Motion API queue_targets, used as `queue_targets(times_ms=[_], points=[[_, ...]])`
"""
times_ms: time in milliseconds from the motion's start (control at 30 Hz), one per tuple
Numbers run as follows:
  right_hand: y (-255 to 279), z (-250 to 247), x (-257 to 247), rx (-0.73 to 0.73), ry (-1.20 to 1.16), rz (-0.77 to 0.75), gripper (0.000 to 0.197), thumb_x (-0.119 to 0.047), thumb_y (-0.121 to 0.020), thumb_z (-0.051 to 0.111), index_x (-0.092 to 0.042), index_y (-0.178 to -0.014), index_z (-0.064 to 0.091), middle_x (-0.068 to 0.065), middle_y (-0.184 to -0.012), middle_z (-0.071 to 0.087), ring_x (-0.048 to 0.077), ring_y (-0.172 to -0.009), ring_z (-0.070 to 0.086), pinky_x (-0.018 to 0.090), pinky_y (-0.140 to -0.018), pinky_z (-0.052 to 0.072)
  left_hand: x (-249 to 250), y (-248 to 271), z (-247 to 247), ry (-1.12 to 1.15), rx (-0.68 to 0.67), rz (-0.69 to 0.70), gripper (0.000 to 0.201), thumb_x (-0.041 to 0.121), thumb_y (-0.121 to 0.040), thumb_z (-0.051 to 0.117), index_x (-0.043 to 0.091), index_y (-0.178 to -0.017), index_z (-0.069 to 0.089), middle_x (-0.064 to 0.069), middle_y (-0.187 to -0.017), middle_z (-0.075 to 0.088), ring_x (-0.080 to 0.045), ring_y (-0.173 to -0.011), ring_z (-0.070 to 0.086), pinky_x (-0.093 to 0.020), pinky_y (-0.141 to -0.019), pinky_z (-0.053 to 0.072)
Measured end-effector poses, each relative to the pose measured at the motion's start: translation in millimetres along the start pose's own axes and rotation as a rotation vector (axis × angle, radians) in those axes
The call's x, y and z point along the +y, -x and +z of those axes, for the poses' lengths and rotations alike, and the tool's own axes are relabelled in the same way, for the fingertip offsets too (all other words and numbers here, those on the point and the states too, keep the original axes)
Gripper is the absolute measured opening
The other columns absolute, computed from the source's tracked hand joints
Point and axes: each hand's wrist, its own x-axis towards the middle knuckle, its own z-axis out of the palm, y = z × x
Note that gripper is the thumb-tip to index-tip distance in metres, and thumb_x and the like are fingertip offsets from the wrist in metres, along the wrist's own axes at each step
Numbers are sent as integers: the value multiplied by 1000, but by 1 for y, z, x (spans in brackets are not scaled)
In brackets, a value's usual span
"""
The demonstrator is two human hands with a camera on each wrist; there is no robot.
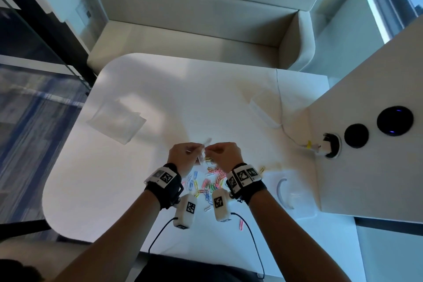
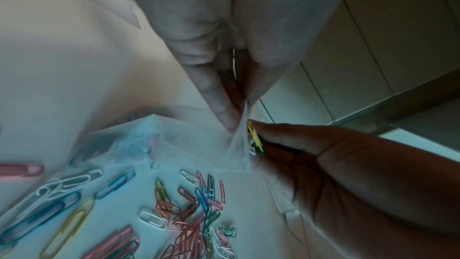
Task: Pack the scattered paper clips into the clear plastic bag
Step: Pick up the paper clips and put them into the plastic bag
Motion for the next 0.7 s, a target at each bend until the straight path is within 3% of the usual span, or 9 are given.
queue_targets(times_ms=[133,200,267,333,400,467,533,600,700], points=[[0,6,-2,-78,-21,68,21,-16,-76,56,0,-86,67,26,-85,69,40,-80,68,59,-80,54,0,0,1,-92,-14,56,13,21,-93,67,18,-90,79,-3,-80,78,-15,-78,77,-32,-79,63],[7,5,-12,-128,-129,110,24,2,-85,53,3,-104,66,21,-96,66,29,-88,66,54,-88,53,1,-1,2,-97,-15,69,13,22,-93,67,22,-88,79,-1,-82,78,-14,-79,76,-33,-80,63],[7,-3,-11,-101,-161,70,35,10,-86,53,0,-118,63,14,-107,67,23,-95,68,41,-83,59,2,-3,2,-64,-7,46,18,19,-94,66,26,-81,76,-4,-78,78,-16,-78,77,-35,-81,63],[7,-21,-2,22,-136,-26,28,7,-86,57,-7,-107,71,9,-98,73,18,-86,71,30,-78,60,2,-5,-1,-33,-4,23,18,18,-94,65,22,-80,76,-9,-74,77,-19,-78,77,-39,-82,63],[0,-39,24,208,122,-75,25,-2,-87,58,-14,-104,73,4,-101,74,10,-87,69,16,-85,53,0,-7,-6,2,2,10,16,16,-95,64,18,-85,76,-12,-71,76,-23,-79,77,-42,-84,63],[-4,-50,60,228,408,28,35,-15,-91,55,-14,-126,60,8,-129,62,18,-114,60,24,-100,44,-1,-7,-11,33,9,5,15,12,-96,61,14,-93,76,-11,-68,74,-23,-78,75,-44,-85,62],[-3,-45,95,113,572,179,55,-30,-97,47,-12,-146,32,16,-154,30,31,-140,31,38,-114,27,-3,-7,-15,35,10,17,17,8,-96,59,10,-98,76,-8,-65,73,-21,-76,73,-44,-84,62],[1,-30,113,36,661,192,65,-42,-99,38,-13,-152,13,15,-160,3,35,-147,5,43,-118,13,-4,-5,-18,25,7,22,19,7,-96,58,8,-99,76,-7,-65,73,-19,-75,72,-43,-84,63],[5,-3,105,-2,702,-9,64,-38,-99,36,-9,-151,14,15,-159,6,36,-146,7,45,-120,9,-6,-4,-20,28,2,26,23,11,-96,59,12,-82,77,-5,-64,72,-18,-72,71,-44,-84,63]])
